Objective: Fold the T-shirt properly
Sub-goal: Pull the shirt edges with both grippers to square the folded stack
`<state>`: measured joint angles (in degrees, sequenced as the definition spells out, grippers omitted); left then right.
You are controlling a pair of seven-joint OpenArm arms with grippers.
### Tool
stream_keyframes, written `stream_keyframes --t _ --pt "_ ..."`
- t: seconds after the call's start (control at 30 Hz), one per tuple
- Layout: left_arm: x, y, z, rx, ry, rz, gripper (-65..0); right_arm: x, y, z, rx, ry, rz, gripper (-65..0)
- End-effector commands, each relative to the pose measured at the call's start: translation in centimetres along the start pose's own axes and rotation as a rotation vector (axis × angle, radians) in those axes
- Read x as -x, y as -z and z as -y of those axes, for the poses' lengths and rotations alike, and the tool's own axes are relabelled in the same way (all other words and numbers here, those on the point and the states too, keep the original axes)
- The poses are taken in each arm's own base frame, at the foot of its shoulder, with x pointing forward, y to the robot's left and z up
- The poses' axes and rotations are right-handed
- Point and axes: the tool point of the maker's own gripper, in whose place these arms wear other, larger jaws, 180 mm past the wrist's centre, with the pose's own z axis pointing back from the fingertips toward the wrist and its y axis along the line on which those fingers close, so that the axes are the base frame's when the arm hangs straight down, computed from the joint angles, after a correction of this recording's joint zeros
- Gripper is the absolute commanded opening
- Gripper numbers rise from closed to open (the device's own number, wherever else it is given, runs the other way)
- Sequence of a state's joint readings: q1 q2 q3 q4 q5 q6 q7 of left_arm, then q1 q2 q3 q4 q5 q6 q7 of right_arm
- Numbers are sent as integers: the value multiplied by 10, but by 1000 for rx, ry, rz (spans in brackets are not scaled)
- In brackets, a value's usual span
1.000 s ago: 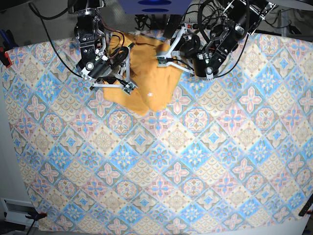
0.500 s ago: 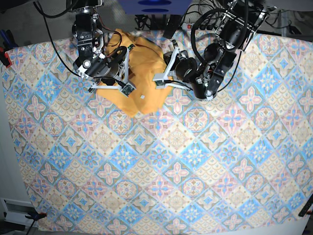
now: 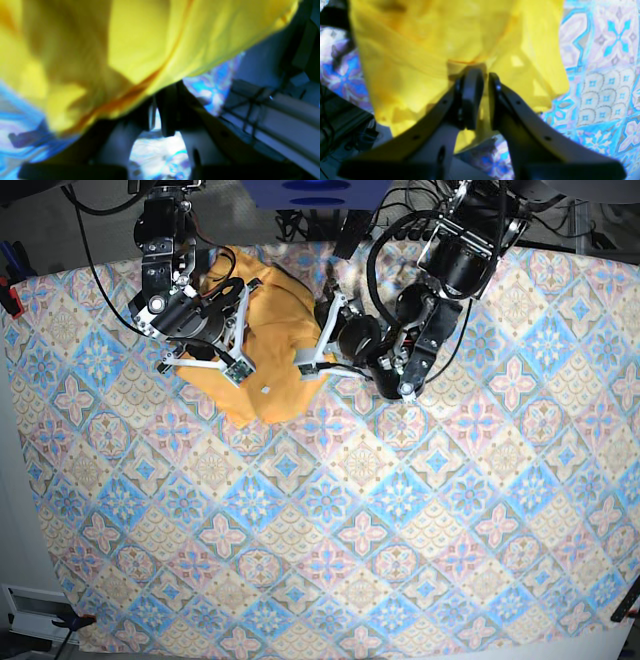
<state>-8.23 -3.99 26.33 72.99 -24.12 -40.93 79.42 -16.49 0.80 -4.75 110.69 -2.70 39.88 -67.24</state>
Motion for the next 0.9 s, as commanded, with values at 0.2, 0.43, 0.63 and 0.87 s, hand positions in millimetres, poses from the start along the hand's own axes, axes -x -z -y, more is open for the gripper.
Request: stream_keyframes --t 0.2,0.43,0.63,0.87 --pt "-4 -37 -58 -150 -83 36 -569 -2 -5 7 18 -30 13 -568" --pt "-16 -15 -49 -79 -116 58 -569 -1 -5 8 20 -30 12 -568" --pt "4 1 -44 -48 -98 -40 -572 0 -5 11 26 -26 8 -568" --pt "-11 2 -39 -36 -89 -3 -569 -1 -5 9 21 -32 10 -568"
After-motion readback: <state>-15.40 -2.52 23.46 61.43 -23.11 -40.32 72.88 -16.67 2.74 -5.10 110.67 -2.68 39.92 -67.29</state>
